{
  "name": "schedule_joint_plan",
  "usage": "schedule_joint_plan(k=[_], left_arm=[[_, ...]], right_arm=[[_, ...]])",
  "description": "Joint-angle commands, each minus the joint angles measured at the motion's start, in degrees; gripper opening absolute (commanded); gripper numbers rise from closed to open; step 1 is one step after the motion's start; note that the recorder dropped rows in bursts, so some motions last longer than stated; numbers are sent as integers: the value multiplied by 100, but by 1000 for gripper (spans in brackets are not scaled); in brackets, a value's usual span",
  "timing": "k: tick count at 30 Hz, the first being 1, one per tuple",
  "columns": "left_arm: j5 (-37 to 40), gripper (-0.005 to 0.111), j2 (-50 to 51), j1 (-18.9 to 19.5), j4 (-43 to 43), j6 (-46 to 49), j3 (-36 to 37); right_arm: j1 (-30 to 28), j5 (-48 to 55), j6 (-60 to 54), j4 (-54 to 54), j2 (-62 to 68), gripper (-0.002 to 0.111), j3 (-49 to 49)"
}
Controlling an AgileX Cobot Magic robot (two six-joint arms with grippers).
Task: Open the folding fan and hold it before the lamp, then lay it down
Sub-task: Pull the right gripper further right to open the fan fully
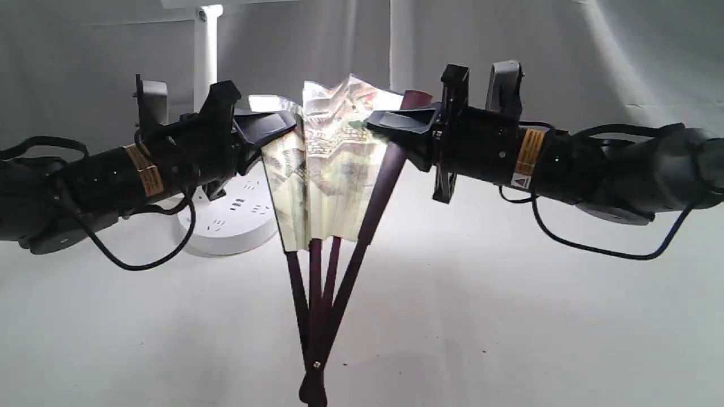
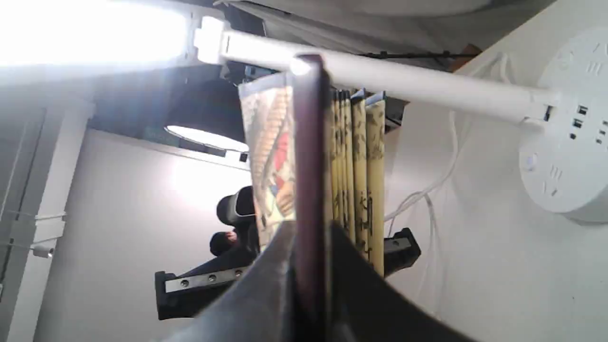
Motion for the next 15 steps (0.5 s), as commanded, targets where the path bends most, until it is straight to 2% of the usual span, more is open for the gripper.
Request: schedule_joint_plan(k=[1, 15], left_arm=[[226, 0, -14, 9, -119, 128, -16], [376, 0, -14, 9, -209, -9, -16]], right_arm=[[-46, -75, 110, 478, -56, 0, 4], [-479, 38, 110, 594, -45, 0, 4]])
